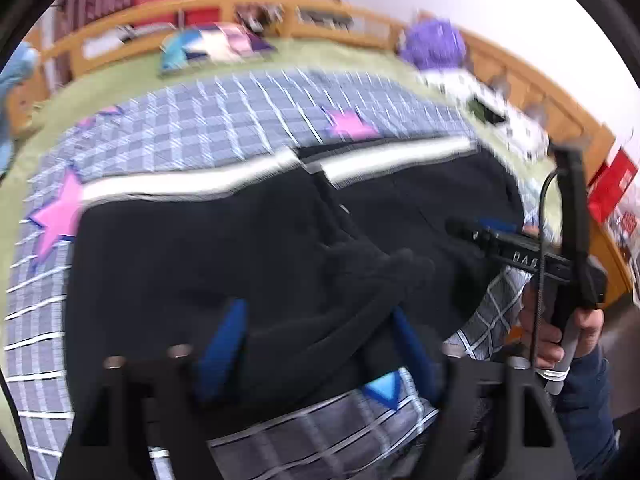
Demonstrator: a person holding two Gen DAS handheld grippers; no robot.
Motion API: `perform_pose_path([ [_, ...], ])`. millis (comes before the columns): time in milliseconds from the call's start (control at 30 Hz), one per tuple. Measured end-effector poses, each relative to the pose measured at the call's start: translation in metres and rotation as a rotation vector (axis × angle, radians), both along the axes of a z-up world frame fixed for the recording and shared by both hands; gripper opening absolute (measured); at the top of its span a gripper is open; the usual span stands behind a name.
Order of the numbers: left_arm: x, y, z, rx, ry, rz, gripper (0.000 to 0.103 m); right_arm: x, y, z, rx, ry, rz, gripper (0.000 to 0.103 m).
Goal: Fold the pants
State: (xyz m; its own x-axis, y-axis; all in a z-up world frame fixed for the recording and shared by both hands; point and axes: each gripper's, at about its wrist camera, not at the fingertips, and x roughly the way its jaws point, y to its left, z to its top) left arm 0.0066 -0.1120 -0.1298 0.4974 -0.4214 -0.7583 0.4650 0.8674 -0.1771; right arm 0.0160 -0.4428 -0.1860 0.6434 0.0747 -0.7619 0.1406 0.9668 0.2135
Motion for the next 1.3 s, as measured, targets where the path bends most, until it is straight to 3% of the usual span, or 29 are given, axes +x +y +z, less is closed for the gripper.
perform_pose_path([
  [100,0.001,0.036,0.012,-0.04,-0.04,0.05,0.085,0.004,0.014,0.006,0.068,-0.022,0.065,0.084],
  [267,0.013,0.096,0.01,-0.039,-0.023,0.2,0.085,0.012,0.044,0.019,0.244,-0.074,0.153,0.083],
  [400,0.012,0.136,0.002,-0.061,0.004,0.281,0.085,0.013,0.084,0.026,0.281,-0.068,0.249,0.069],
  [533,0.012,0.162,-0.006,-0.053,0.01,0.331,0.085,0.017,0.13,0.02,0.199,-0.004,0.341,0.062],
  [633,0.013,0.176,-0.007,-0.06,0.015,0.349,0.085,0.025,0.163,0.0,0.043,0.106,0.386,0.043],
  [667,0.013,0.179,-0.007,-0.066,0.014,0.351,0.085,0.028,0.169,-0.006,-0.03,0.146,0.375,0.021],
  [700,0.013,0.183,-0.006,-0.074,0.011,0.353,0.085,0.028,0.172,-0.008,-0.073,0.162,0.368,0.017],
  [767,0.011,0.191,-0.006,-0.081,0.004,0.354,0.085,0.02,0.166,0.004,-0.006,0.121,0.378,0.012],
  [900,0.009,0.198,-0.008,-0.079,0.001,0.352,0.085,-0.013,0.13,0.04,0.196,0.003,0.343,0.011],
  [967,0.011,0.201,-0.011,-0.085,0.014,0.356,0.085,-0.028,0.123,0.039,0.265,-0.003,0.343,0.011],
  [1100,0.017,0.205,-0.019,-0.101,0.049,0.364,0.085,-0.028,0.15,-0.01,0.147,0.174,0.367,0.012],
  [1167,0.019,0.207,-0.022,-0.103,0.058,0.36,0.085,-0.028,0.153,-0.016,0.132,0.19,0.379,0.012],
  [1233,0.019,0.208,-0.023,-0.1,0.057,0.364,0.085,-0.028,0.15,-0.003,0.151,0.151,0.386,0.015],
  [1267,0.021,0.21,-0.024,-0.098,0.058,0.367,0.085,-0.026,0.147,0.006,0.166,0.123,0.385,0.025],
  [1300,0.022,0.211,-0.025,-0.097,0.061,0.369,0.085,-0.022,0.142,0.018,0.167,0.077,0.369,0.046],
])
